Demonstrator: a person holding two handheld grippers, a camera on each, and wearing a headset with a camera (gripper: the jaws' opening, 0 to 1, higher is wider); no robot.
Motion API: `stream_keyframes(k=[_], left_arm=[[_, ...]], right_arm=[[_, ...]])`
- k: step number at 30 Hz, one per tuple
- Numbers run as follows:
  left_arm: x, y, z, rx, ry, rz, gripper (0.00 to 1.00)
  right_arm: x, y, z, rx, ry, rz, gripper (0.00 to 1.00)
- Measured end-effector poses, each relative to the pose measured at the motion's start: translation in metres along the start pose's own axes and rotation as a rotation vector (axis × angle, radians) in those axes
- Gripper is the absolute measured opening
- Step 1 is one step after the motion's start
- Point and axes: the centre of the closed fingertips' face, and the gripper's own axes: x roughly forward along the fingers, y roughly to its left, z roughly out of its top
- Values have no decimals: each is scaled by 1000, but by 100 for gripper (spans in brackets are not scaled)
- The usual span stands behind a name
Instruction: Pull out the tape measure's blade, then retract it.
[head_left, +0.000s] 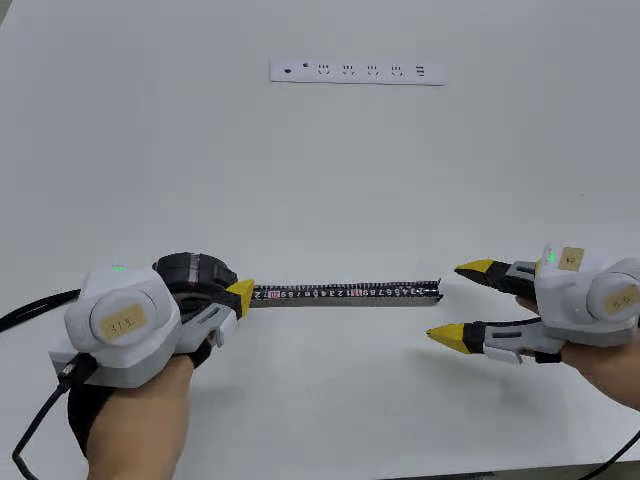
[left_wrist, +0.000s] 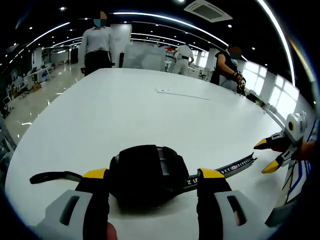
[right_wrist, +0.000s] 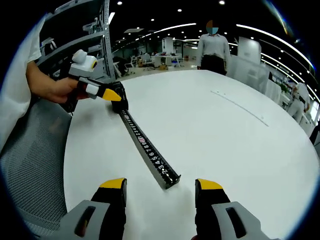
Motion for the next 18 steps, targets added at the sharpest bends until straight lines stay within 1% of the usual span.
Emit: stream_keyframes(k=[1,3,5,6,8,10,12,14,16,18], left_arm=[[0,1,0,-8,-1,5,67],[1,3,0,-4,1,13,64],[1,3,0,-15,3,12,63],[2,3,-1,-15,5,12,64],[2,4,-2,-1,11,17,62],[2,5,-2,-10,12,16,61],[2,5,-2,-13,11,16,61],[2,5,-2,-14,12,16,61],[2,5,-2,-11,13,16,61],[2,5,-2,-12,13,15,61]], right_arm=[[0,-3,0,-4,1,2,53],[2,-6,1,-12,2,1,52],[2,-9,1,-18,12,9,49],[3,-10,1,-14,10,9,47],[4,-12,2,-23,9,13,46],[6,-14,2,-31,16,18,44],[8,-14,3,-29,11,28,41],[11,-13,1,-53,27,45,40],[14,-14,1,-61,31,53,37],[16,-12,2,-60,28,75,34]])
